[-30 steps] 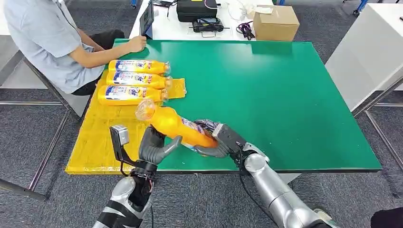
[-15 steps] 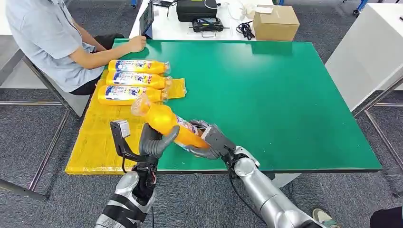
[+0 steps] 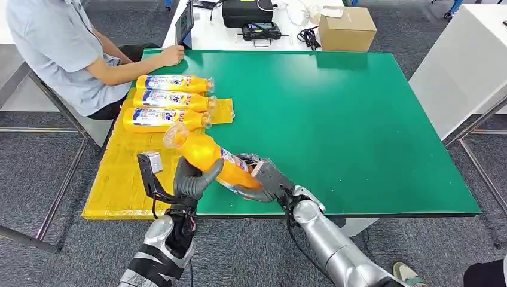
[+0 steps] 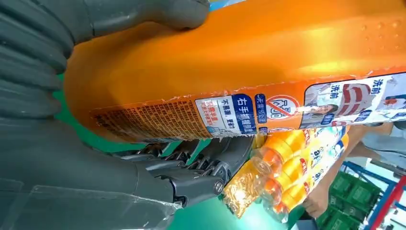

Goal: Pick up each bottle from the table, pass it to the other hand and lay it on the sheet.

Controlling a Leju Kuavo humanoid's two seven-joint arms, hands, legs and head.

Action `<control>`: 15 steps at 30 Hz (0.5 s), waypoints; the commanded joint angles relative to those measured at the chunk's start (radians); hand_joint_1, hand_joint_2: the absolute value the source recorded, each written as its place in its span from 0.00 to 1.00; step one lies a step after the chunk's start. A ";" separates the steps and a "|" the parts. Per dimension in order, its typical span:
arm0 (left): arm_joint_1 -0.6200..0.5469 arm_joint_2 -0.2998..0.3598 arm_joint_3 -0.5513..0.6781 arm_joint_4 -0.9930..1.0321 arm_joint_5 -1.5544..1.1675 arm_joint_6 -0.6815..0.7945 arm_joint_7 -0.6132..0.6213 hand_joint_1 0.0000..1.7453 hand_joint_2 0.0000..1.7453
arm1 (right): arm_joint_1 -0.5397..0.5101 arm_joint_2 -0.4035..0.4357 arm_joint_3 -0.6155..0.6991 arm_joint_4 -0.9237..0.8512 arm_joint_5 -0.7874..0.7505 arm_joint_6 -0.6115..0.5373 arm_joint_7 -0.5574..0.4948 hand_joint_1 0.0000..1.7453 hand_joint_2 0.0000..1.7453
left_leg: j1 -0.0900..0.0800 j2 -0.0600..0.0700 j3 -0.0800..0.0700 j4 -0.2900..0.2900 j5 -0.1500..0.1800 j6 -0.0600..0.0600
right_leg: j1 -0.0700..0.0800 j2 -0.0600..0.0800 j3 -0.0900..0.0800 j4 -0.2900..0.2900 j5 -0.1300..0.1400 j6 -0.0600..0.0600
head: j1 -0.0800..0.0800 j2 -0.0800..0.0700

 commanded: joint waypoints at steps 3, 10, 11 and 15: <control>-0.059 0.008 -0.017 0.055 0.002 0.001 -0.001 1.00 1.00 | -0.033 -0.007 0.040 0.069 0.007 0.002 0.002 1.00 1.00 | 0.002 0.001 0.002 0.000 -0.001 -0.003 | 0.002 0.001 0.002 0.000 0.000 -0.004 | 0.000 0.000; -0.060 0.009 -0.018 0.058 0.002 0.002 -0.001 1.00 1.00 | -0.032 -0.007 0.042 0.069 0.016 -0.002 -0.003 1.00 1.00 | 0.001 0.000 0.001 0.000 0.000 -0.002 | 0.001 0.000 0.001 -0.001 0.000 -0.003 | 0.000 0.000; -0.061 0.009 -0.017 0.060 0.003 0.002 0.000 1.00 1.00 | -0.032 -0.006 0.041 0.068 0.019 -0.003 -0.006 1.00 1.00 | 0.002 0.001 0.002 0.000 -0.001 -0.003 | 0.002 0.001 0.002 0.000 0.000 -0.004 | 0.000 0.000; -0.060 0.008 -0.018 0.062 0.003 0.002 0.000 1.00 1.00 | -0.034 -0.005 0.041 0.067 0.020 -0.002 -0.007 1.00 1.00 | 0.002 0.001 0.003 0.000 -0.001 -0.003 | 0.003 0.001 0.003 -0.001 0.000 -0.005 | 0.000 0.000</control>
